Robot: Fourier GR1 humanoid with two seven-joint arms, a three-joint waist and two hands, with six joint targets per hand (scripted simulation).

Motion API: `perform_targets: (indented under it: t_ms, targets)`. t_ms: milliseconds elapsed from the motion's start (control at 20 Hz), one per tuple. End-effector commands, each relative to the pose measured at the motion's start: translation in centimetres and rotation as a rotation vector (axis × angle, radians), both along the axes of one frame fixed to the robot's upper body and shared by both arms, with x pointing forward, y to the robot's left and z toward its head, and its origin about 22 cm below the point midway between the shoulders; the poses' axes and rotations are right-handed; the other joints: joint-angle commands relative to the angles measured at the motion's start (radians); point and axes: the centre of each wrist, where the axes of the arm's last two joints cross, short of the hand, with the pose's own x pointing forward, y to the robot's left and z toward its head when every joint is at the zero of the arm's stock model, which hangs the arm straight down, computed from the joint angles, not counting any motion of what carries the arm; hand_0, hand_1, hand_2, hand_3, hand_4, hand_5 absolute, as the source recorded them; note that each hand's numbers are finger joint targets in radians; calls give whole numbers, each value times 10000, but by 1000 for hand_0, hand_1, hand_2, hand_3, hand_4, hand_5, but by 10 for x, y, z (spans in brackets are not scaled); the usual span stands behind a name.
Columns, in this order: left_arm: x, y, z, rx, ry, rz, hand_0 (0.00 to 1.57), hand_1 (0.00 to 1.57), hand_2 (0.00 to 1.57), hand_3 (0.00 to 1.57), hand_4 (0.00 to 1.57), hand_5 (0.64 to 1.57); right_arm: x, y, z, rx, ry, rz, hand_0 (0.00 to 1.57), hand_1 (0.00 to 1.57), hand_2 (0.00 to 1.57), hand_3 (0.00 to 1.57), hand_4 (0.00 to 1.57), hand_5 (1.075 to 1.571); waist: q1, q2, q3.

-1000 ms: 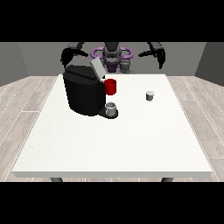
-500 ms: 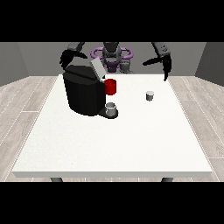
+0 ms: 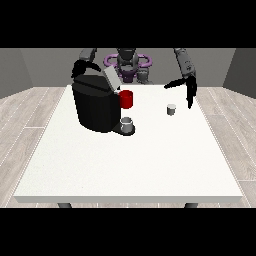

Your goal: Insert the coffee pod into the coffee machine and close the lid

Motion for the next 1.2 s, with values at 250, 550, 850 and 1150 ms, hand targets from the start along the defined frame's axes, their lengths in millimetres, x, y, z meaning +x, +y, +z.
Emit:
perform_targets:
  t_ms: [250, 550, 850, 1150]
  targets:
    - [22, -8, 11, 1553, 760, -624, 0, 0, 113, 0, 0, 1571, 16, -8, -18, -421, 509, -480, 0, 0, 0, 0, 407, 1571, 302, 285, 5]
    - [24, -12, -14, 1985, 837, -339, 446, 446, 606, 295, 0, 1571, 21, -4, -13, -445, 603, -394, 0, 0, 0, 0, 410, 1571, 139, 287, 1]
    - [15, 9, -20, 3225, 1346, -347, 704, 704, 775, 487, 0, 1571, 11, -15, -22, -452, 748, -215, 0, 0, 0, 0, 386, 1571, -56, 338, 4]
    - [29, 1, -14, 4303, 1082, -309, 547, 547, 697, 454, 0, 1571, 27, 12, 2, -233, 361, -298, 0, 0, 0, 0, 476, 1571, -81, 708, 0]
